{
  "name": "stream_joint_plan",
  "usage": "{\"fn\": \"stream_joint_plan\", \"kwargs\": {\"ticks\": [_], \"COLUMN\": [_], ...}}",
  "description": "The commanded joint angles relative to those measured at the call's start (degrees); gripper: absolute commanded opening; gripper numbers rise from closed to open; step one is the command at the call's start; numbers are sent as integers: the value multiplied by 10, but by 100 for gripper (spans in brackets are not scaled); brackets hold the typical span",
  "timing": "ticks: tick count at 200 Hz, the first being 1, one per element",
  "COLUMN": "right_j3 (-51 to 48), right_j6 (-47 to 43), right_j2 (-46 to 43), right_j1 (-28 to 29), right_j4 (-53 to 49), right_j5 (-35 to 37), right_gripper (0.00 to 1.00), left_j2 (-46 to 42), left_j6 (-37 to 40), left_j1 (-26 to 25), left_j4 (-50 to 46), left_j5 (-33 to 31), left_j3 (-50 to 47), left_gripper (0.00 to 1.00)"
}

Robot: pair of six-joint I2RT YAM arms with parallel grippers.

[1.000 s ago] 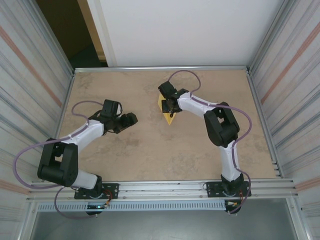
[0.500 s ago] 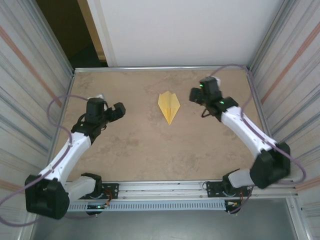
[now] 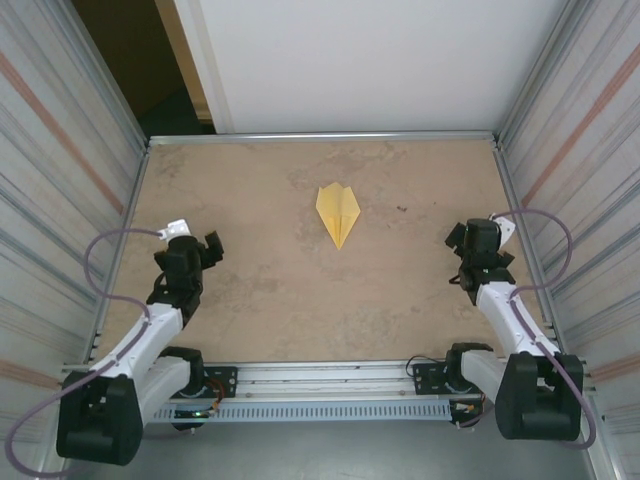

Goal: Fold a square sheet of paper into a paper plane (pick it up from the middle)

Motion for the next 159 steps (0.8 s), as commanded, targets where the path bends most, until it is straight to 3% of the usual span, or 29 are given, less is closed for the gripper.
{"fn": "stream_joint_plan", "kwargs": {"ticks": [1, 49, 63, 112, 159], "right_j3": [-30, -68, -80, -84, -76], "right_j6": [-56, -149, -167, -185, -191], "right_j2": [27, 112, 130, 203, 291], "right_j1": [-2, 13, 14, 1, -5], "right_j4": [156, 336, 389, 480, 546], "right_j5": [6, -38, -80, -158, -187], "right_gripper": [99, 99, 99, 99, 99], "left_j2": [39, 155, 175, 281, 309], "left_j6": [67, 105, 128, 148, 155], "left_j1": [22, 78, 79, 93, 92], "left_j4": [145, 312, 302, 435, 390], "left_j5": [21, 178, 206, 262, 275], "left_j3": [-21, -43, -20, -33, 5], "left_gripper": [99, 99, 99, 99, 99]}}
